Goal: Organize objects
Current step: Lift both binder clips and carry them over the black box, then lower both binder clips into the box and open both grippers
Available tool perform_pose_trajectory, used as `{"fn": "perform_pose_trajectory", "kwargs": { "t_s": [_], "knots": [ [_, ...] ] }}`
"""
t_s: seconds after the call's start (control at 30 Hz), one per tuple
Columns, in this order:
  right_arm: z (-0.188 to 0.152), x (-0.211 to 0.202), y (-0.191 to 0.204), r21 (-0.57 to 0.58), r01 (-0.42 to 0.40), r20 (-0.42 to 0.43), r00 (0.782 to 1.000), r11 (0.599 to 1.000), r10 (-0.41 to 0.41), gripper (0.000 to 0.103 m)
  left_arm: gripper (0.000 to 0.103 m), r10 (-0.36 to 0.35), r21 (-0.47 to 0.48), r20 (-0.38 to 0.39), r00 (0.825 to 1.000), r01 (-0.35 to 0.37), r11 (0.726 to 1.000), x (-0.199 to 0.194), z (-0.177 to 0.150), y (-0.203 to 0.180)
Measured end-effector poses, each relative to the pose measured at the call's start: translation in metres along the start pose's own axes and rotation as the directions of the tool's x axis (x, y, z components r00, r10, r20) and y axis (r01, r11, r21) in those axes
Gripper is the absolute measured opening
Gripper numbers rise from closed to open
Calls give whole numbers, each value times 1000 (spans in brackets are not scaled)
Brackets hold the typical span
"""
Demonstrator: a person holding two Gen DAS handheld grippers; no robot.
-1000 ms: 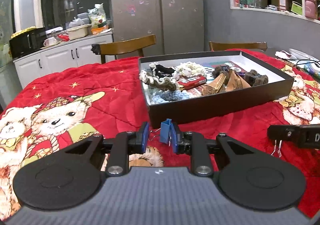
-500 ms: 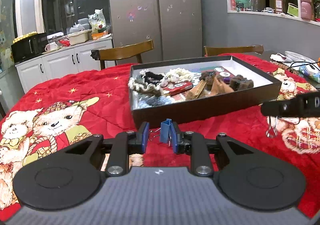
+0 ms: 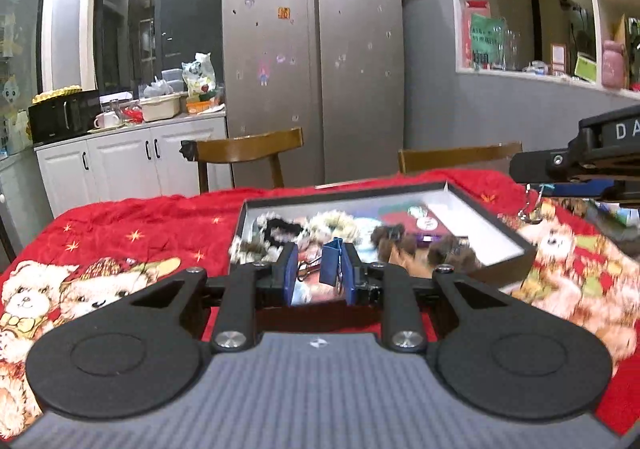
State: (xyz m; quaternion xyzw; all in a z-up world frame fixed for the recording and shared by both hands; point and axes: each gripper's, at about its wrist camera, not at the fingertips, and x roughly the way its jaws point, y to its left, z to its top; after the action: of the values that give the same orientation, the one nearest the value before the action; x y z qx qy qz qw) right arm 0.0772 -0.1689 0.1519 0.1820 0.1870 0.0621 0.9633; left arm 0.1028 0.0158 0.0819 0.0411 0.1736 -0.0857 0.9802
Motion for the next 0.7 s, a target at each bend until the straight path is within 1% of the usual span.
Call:
{"fn": "perform_pose_trajectory", "kwargs": {
  "t_s": [0.27,0.37,0.47,0.6,0.7],
  "knots": [
    [24,20,-7,-1,-31,-5,1000,1000,31,29,27,13,-45,16,1000,-13,999,20,28,-10],
    [33,32,-15,18,-42,-5,999,999,42,29,27,2,-75,27,1000,0,997,33,40,-13],
    [44,48,-24,34,-45,-5,999,998,45,29,27,-9,-118,29,1000,12,993,52,52,-15],
    [58,76,-39,71,-45,-38,998,996,48,29,27,-15,-175,38,999,21,984,79,70,-19],
    [63,94,-50,106,-35,-51,998,994,40,29,27,-37,-224,29,999,42,974,103,87,-23]
  ]
}}
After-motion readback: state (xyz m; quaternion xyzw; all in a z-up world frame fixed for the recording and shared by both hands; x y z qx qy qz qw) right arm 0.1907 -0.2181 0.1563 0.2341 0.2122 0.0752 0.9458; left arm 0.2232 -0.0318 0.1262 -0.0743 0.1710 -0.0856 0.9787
